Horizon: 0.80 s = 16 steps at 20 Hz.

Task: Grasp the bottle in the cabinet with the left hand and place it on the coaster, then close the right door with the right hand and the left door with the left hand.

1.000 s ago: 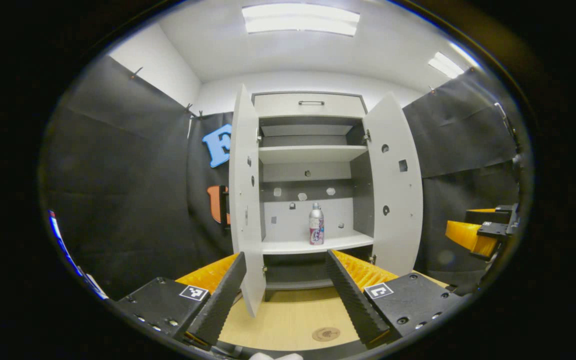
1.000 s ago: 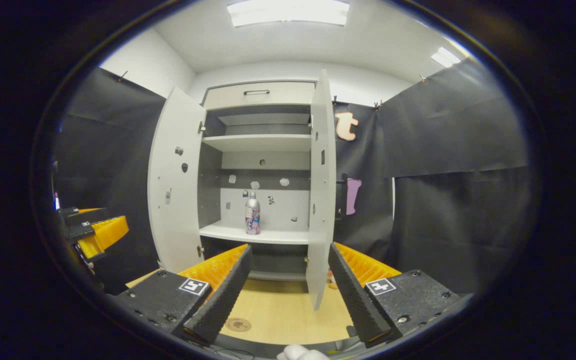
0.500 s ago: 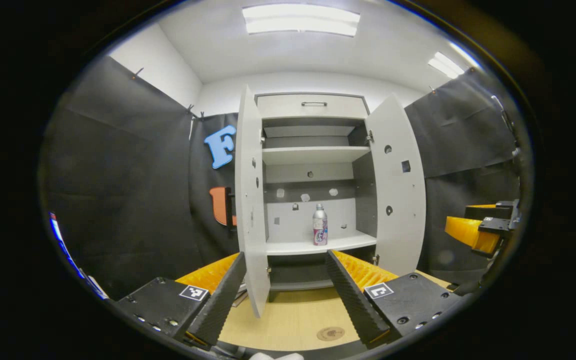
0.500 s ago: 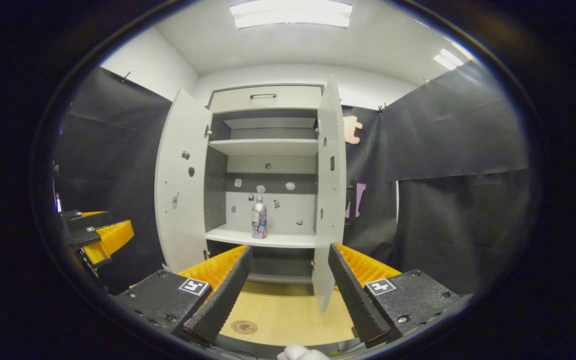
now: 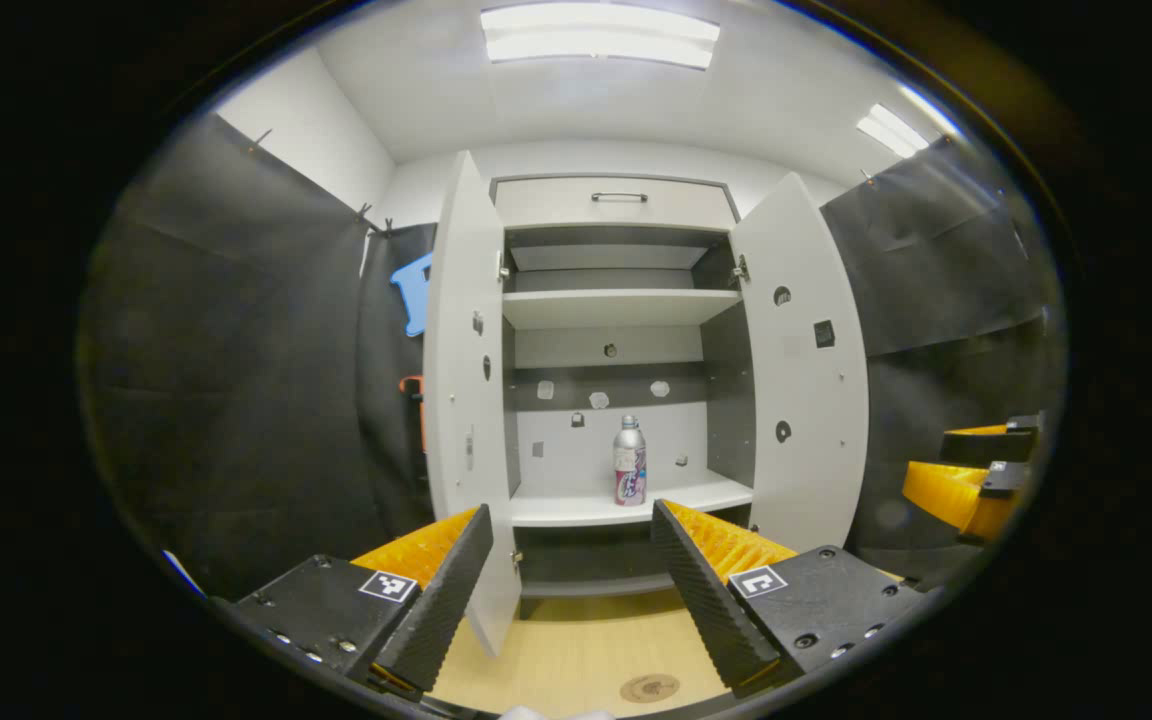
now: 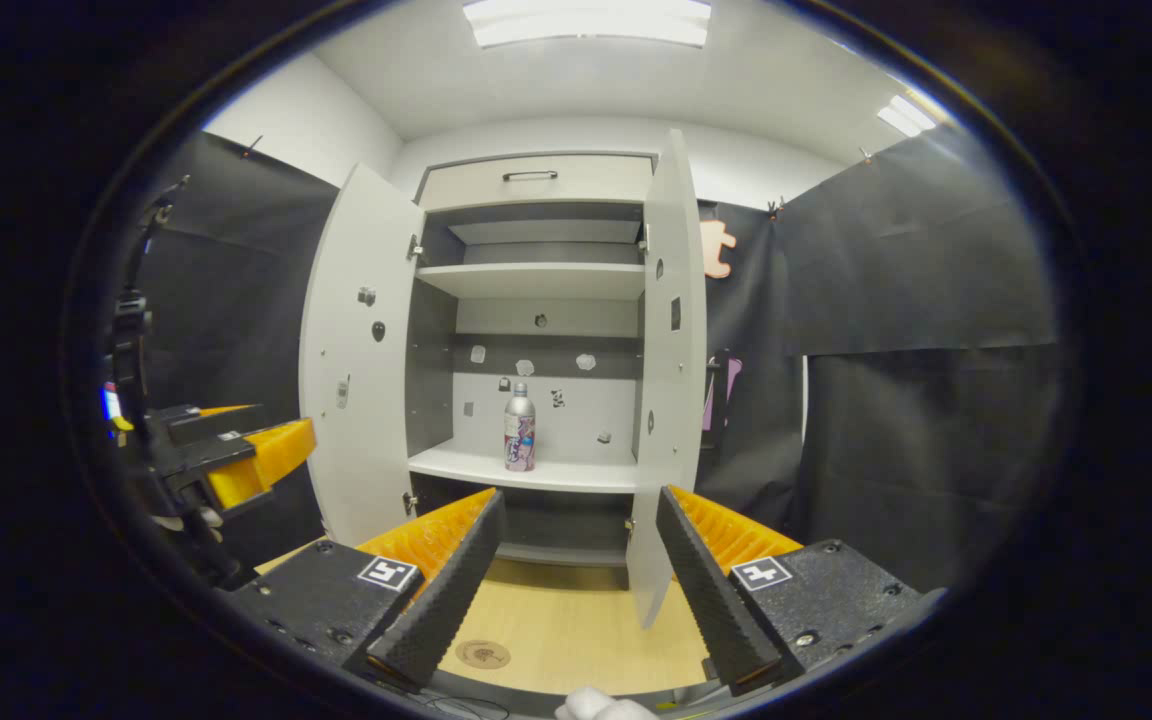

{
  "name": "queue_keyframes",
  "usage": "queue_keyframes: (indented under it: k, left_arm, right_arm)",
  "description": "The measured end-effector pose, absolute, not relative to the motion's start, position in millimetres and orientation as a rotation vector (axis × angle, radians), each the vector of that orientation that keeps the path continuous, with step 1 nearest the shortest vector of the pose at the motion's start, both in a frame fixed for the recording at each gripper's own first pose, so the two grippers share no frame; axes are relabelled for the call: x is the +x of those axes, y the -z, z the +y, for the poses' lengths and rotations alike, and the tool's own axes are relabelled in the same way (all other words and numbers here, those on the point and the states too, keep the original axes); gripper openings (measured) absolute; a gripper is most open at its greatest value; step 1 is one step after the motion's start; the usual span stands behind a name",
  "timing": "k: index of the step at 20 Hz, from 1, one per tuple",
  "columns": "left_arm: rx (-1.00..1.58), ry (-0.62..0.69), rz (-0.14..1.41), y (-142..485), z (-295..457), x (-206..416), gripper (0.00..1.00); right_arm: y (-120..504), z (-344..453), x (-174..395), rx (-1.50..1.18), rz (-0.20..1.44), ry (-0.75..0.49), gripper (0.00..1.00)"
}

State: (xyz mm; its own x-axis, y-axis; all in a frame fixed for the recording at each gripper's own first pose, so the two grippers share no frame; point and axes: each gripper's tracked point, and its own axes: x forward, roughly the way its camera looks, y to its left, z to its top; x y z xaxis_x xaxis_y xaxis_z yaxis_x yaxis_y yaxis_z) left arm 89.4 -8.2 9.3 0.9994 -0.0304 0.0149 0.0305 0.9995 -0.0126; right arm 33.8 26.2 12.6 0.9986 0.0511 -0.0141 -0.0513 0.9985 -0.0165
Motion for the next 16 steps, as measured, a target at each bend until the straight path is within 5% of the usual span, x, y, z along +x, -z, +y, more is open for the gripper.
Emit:
queue_keyframes:
  k: [16]
  left_arm:
    - [0.007,0.047,-0.006,14.4,-97.5,424.7,1.0]
  right_arm:
    - [-39.4,22.3,108.3,-0.04,0.025,-0.136,0.99]
